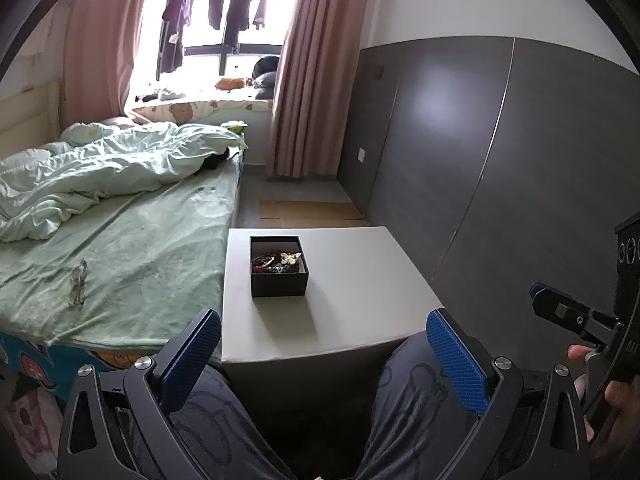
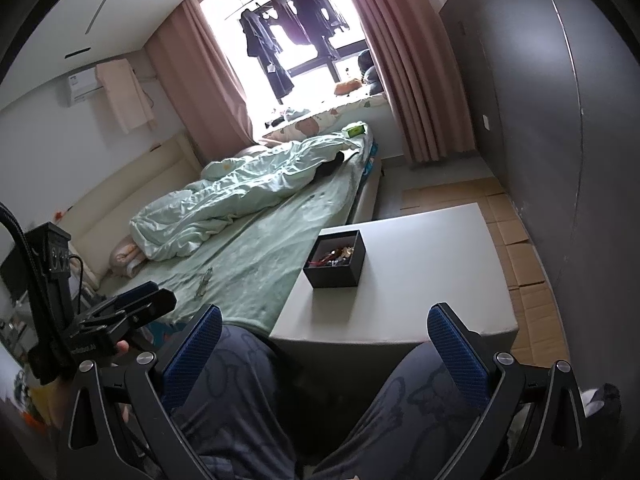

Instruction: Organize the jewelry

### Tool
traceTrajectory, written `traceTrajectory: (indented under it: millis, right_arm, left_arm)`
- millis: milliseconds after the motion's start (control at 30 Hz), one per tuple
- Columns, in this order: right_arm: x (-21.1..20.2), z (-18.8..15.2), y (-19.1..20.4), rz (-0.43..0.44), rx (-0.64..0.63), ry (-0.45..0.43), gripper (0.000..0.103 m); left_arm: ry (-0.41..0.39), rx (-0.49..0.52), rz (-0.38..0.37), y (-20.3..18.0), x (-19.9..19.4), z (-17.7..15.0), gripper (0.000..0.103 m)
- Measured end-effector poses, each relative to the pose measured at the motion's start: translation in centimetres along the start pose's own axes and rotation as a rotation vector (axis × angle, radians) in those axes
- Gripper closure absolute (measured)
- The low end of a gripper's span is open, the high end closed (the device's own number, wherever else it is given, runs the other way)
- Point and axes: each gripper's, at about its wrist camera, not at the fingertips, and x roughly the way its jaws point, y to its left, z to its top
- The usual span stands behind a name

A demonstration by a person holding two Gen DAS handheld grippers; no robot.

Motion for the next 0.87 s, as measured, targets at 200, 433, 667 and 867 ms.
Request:
traceTrajectory:
  millis: [200, 433, 667, 867]
  right_arm:
    - [0.0, 0.0, 0.0, 0.0, 0.001, 0.001, 0.0]
    - [0.0, 0.1, 0.0, 0.0, 0.006, 0.006, 0.0]
    - [0.1, 0.1, -0.1, -0.002, 0.002, 0.014, 0.0]
    - [-0.8, -0.3, -0.2, 0.004, -0.017, -0.003, 0.0]
  left_arm:
    - [0.003, 0.006, 0.005, 0.0, 0.0, 0.0, 0.0]
    - [-0.013, -0.003, 0.045, 0.2, -0.7, -0.1, 0.0]
    - [-0.008, 0.03, 0.064, -0.6, -0.8, -0.3, 0.0]
    - [-0.024, 0.052, 0.066, -1.3, -1.1, -0.7, 0.0]
